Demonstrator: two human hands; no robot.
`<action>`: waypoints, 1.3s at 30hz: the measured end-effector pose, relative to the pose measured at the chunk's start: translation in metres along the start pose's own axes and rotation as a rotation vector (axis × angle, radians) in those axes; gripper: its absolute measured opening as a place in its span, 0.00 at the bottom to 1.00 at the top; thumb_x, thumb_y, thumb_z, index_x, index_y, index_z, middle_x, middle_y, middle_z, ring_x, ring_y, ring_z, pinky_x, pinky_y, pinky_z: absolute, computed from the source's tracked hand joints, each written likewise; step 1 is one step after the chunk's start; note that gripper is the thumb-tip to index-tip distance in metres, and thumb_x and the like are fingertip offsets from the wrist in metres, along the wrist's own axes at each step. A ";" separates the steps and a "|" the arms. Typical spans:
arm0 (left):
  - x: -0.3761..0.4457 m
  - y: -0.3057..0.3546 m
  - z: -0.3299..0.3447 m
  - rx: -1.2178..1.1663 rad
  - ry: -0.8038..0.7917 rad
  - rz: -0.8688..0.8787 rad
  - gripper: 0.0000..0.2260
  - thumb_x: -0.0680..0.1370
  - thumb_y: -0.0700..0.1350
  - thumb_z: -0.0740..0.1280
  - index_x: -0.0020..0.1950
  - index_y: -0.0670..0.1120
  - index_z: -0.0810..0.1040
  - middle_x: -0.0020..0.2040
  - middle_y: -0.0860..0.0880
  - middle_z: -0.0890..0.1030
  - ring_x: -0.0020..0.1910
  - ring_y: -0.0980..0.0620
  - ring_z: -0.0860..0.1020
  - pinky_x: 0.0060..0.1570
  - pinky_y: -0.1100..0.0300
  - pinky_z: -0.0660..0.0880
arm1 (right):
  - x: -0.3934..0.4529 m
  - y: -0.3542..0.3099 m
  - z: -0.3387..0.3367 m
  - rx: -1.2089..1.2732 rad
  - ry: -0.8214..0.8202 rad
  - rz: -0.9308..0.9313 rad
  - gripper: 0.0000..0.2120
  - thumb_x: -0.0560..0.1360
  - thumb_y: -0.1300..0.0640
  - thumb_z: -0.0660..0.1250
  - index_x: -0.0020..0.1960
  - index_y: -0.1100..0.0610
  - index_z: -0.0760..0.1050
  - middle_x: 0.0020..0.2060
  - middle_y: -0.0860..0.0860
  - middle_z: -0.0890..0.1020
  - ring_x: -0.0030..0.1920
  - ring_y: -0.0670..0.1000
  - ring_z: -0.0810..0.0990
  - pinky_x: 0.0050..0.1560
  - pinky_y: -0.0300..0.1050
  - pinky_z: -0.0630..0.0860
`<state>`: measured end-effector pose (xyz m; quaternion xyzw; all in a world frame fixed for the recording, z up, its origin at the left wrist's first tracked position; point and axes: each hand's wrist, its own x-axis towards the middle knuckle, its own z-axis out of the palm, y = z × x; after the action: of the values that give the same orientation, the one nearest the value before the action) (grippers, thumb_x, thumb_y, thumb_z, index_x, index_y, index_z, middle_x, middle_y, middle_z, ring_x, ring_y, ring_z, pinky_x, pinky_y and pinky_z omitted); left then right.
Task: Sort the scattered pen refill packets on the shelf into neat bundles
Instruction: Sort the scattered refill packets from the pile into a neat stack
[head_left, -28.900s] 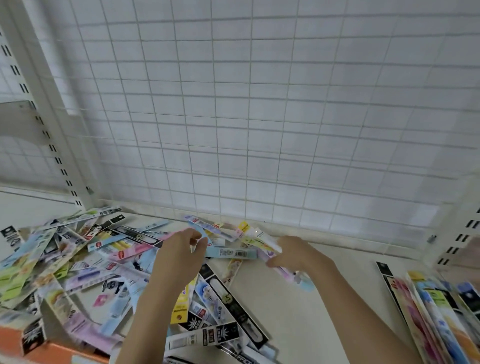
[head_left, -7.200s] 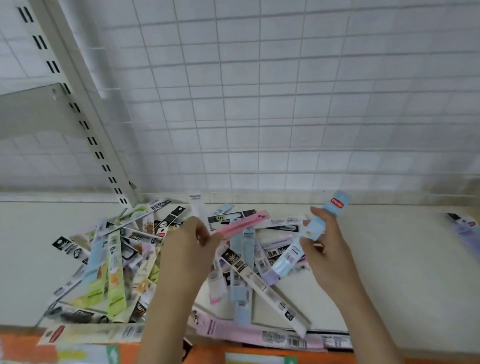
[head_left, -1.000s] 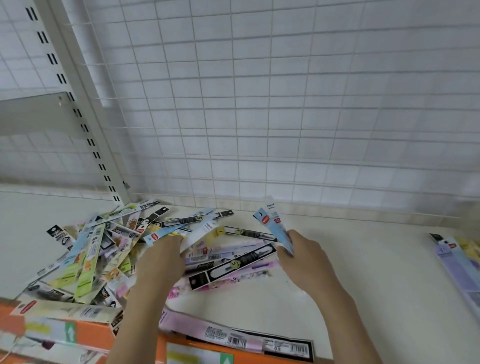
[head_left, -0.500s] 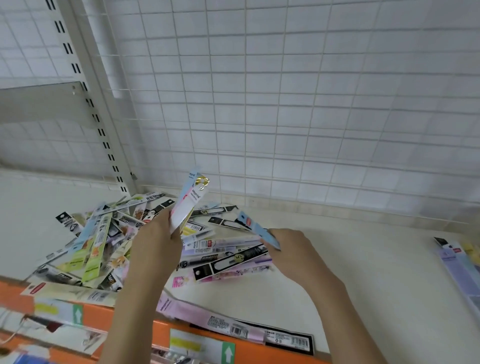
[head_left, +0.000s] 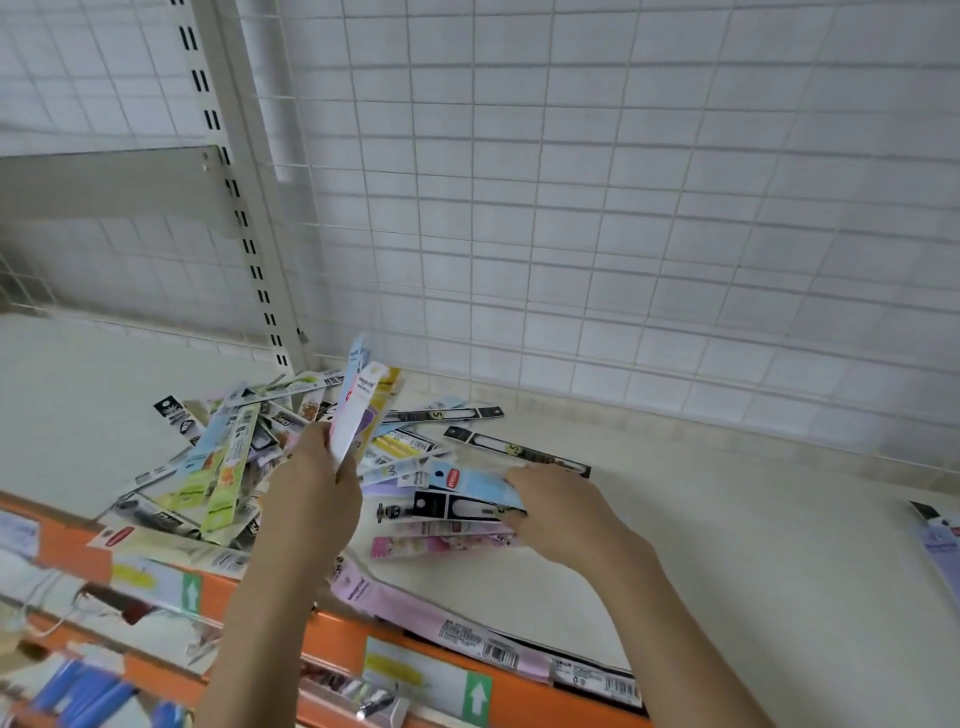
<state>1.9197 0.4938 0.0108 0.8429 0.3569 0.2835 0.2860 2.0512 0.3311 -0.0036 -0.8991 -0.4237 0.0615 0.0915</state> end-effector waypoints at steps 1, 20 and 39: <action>-0.001 0.001 0.001 -0.011 0.004 -0.006 0.09 0.80 0.42 0.59 0.58 0.39 0.69 0.32 0.46 0.72 0.29 0.44 0.70 0.26 0.57 0.60 | 0.001 0.000 -0.001 -0.016 0.013 -0.003 0.10 0.77 0.56 0.60 0.57 0.55 0.71 0.46 0.52 0.76 0.46 0.55 0.75 0.41 0.45 0.68; 0.003 -0.011 -0.020 -0.065 0.032 -0.087 0.20 0.75 0.56 0.64 0.59 0.42 0.71 0.31 0.52 0.74 0.32 0.43 0.74 0.30 0.56 0.68 | 0.053 0.025 -0.007 -0.013 0.198 0.236 0.12 0.77 0.45 0.61 0.47 0.53 0.73 0.37 0.48 0.75 0.37 0.51 0.74 0.33 0.42 0.65; 0.087 0.029 0.034 0.358 -0.244 0.246 0.05 0.77 0.43 0.61 0.42 0.45 0.70 0.31 0.52 0.69 0.36 0.47 0.71 0.32 0.59 0.64 | 0.024 0.046 -0.019 0.008 0.370 0.325 0.06 0.77 0.61 0.59 0.54 0.58 0.70 0.31 0.46 0.62 0.42 0.51 0.66 0.37 0.43 0.61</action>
<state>2.0062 0.5335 0.0321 0.9453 0.2588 0.1445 0.1364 2.1040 0.3186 0.0039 -0.9510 -0.2493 -0.0886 0.1601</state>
